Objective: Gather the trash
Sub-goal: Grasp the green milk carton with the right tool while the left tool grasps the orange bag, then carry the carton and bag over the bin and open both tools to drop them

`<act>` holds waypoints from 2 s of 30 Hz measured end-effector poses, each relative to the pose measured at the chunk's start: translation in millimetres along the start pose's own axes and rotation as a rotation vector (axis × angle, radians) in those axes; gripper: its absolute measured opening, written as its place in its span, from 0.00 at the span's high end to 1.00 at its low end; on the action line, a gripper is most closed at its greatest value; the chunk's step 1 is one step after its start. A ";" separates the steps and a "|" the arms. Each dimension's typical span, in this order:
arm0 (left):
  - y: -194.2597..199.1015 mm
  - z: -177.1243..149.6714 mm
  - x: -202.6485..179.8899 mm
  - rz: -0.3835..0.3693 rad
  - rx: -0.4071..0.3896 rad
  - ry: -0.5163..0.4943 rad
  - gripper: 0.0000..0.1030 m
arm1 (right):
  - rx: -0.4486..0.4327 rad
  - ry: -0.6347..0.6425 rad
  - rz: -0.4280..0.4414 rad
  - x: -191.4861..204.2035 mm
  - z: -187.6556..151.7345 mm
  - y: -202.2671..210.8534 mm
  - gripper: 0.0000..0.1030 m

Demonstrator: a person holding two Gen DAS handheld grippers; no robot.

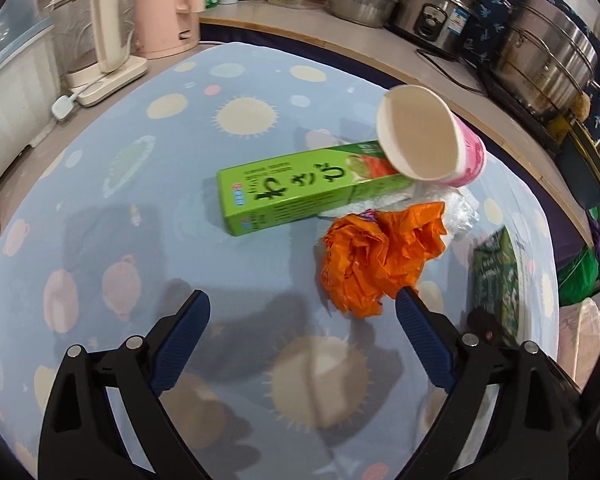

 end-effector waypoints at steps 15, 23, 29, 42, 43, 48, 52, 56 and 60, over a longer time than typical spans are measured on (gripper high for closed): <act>-43.4 2.6 -46.7 -0.102 0.032 -0.011 0.22 | 0.009 -0.043 0.005 -39.8 -9.3 11.5 0.51; -33.7 -4.3 -60.1 -0.140 0.051 -0.029 0.52 | 0.005 -0.044 0.026 -49.0 -13.7 17.9 0.51; -14.5 -11.3 -66.6 -0.143 0.050 -0.029 0.55 | -0.006 -0.060 0.040 -60.2 -16.5 29.9 0.51; 41.2 -26.5 -104.4 -0.160 0.020 -0.103 0.55 | -0.087 -0.114 0.073 -96.3 -10.0 78.9 0.52; 45.8 -28.3 -109.2 -0.164 0.017 -0.111 0.55 | -0.093 -0.121 0.075 -100.3 -9.4 82.6 0.52; 64.4 -37.2 -133.2 -0.179 0.005 -0.153 0.55 | -0.124 -0.160 0.078 -126.2 -8.6 101.0 0.52; 76.3 -45.6 -156.7 -0.191 0.000 -0.199 0.55 | -0.149 -0.202 0.075 -151.1 -9.4 114.1 0.52; 85.7 -55.8 -181.1 -0.208 -0.001 -0.253 0.55 | -0.177 -0.244 0.064 -176.7 -8.5 126.9 0.52; 93.0 -65.6 -205.0 -0.226 0.000 -0.296 0.55 | -0.206 -0.283 0.059 -199.0 -6.2 138.2 0.52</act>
Point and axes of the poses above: each gripper's, at about its wrist camera, not at the fingertips, and y roughly against the way its jaws point, x to its left, z to its top, the point moved 6 cm from there along -y, roughly the way its jaws point, and after that the axes turned 13 degrees about -x, right-handed, at the moved point
